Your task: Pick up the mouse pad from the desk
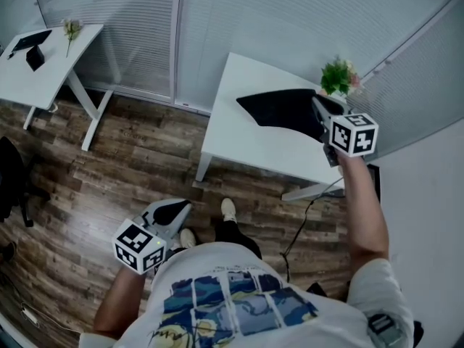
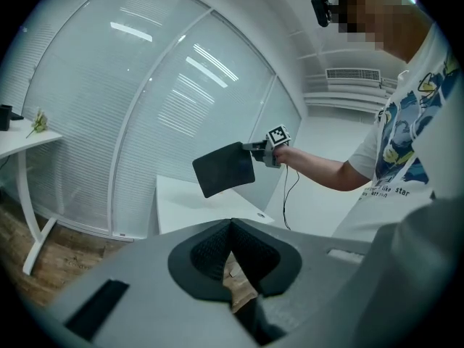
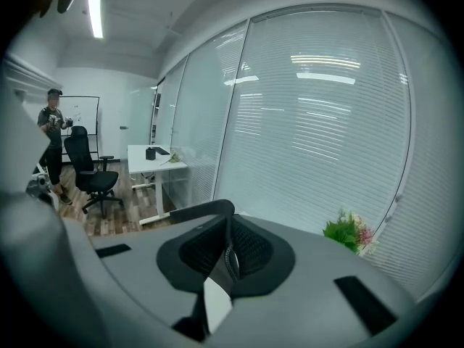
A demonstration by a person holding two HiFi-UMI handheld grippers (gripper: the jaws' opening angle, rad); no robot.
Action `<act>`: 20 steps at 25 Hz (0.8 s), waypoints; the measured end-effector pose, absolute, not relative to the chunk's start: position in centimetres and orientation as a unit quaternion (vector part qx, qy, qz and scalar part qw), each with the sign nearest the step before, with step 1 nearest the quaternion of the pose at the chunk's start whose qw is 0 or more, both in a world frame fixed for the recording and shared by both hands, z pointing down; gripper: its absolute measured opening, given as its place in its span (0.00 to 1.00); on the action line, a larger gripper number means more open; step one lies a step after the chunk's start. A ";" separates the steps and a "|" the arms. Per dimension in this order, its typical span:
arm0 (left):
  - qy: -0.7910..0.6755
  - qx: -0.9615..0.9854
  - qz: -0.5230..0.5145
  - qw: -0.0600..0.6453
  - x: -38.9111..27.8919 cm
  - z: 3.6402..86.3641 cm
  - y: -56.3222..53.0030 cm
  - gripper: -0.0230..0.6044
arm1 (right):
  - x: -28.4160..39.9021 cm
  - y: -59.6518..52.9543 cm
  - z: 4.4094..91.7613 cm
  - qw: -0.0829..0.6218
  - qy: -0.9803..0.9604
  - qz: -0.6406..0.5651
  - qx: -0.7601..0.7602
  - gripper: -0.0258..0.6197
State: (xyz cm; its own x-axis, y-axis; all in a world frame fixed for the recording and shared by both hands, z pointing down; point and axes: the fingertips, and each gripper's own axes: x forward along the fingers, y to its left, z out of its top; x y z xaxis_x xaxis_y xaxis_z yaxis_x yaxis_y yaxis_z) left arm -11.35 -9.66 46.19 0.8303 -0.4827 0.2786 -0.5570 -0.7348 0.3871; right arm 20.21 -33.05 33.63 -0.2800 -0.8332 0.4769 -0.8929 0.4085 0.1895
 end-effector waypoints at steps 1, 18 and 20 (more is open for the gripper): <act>-0.279 0.928 0.080 0.234 -11.4 46.3 -9.4 0.04 | 19.7 -32.7 33.1 0.258 -0.800 0.055 0.538 0.08; -0.268 0.934 0.068 0.226 -11.5 45.7 -6.8 0.04 | 12.6 -26.3 25.7 0.230 -0.831 0.015 0.506 0.08; -0.268 0.934 0.067 0.225 -11.3 45.7 -6.7 0.04 | 12.2 -25.9 25.3 0.228 -0.833 0.011 0.503 0.08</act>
